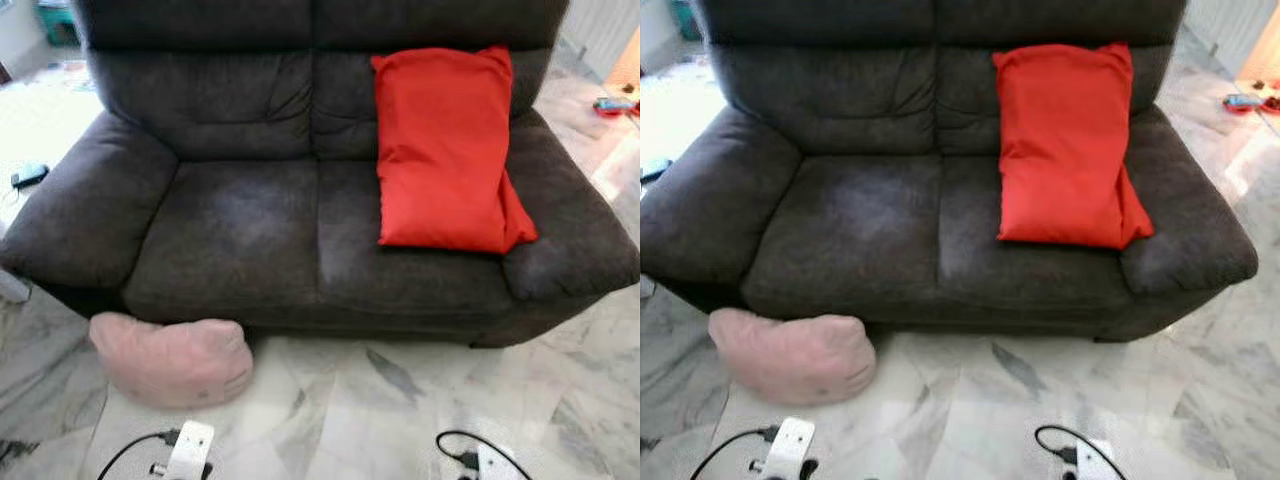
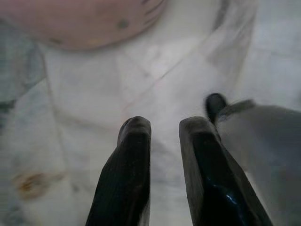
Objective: Move the pillow to the sofa from floor
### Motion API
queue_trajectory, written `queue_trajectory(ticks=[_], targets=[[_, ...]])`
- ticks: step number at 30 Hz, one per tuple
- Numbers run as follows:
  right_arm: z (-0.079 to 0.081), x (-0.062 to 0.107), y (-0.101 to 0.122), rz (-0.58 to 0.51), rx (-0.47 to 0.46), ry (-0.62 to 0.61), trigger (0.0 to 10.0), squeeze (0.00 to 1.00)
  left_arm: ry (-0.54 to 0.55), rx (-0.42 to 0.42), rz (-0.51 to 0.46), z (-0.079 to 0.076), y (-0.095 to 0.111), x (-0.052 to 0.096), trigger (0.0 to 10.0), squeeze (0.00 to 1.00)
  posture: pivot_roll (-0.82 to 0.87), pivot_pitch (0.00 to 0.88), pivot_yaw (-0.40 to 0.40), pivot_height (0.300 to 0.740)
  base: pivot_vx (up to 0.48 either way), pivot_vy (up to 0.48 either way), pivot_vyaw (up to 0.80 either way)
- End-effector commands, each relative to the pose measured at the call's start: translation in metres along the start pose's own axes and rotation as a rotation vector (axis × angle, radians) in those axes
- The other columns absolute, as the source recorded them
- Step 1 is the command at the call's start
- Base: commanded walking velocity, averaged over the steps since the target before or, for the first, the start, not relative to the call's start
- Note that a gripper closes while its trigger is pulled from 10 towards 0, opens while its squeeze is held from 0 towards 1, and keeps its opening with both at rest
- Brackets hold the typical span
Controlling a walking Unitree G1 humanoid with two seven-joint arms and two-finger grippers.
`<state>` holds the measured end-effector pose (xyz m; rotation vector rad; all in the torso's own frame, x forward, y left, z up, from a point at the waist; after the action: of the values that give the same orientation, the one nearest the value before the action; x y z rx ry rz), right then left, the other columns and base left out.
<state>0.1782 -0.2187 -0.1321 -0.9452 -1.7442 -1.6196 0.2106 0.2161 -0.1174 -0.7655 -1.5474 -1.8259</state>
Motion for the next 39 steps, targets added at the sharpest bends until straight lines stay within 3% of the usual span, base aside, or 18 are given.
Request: queue_trajectory(ticks=[1,16,20,32,39], targets=[[-0.005,0.002,-0.01,0.03,0.009,-0.009,10.0,0.0,-0.008,-0.001,0.016,-0.003,-0.005,0.001,10.0,0.0,-0.09,0.138,0.034,0.74,0.0,0.33,0.0],[-0.021,0.006,-0.017,0.037,0.002,-0.024,10.0,0.0,-0.012,0.002,0.004,-0.007,-0.004,0.001,10.0,0.0,-0.09,0.163,0.03,0.74,0.0,0.328,0.0],[-0.016,0.005,-0.014,0.03,0.004,-0.018,10.0,0.0,-0.013,0.002,0.002,-0.007,-0.004,0.001,10.0,0.0,-0.09,0.165,0.03,0.74,0.0,0.324,0.0],[0.024,0.0,-0.004,0.013,0.013,0.023,10.0,0.0,-0.01,0.005,0.0,-0.006,-0.003,0.001,10.0,0.0,-0.08,0.174,0.029,0.74,0.0,0.325,0.0],[0.025,0.001,-0.007,0.012,0.018,0.025,10.0,0.0,-0.011,0.005,0.001,-0.006,-0.003,0.001,10.0,0.0,-0.08,0.176,0.029,0.74,0.0,0.325,0.0]])
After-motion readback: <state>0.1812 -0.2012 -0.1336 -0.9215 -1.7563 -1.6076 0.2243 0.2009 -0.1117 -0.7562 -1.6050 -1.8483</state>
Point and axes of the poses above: a point about 5 cm out from each wrist's last joint towards the gripper, its own x axis pointing back from the gripper into the wrist, its own y axis along the axis of the wrist's last joint, z = x × y, the point moved 5 cm from there along -x, pointing out of the wrist towards the gripper, and after that the axes turned 7 degrees about x, right-handed, at the moved point
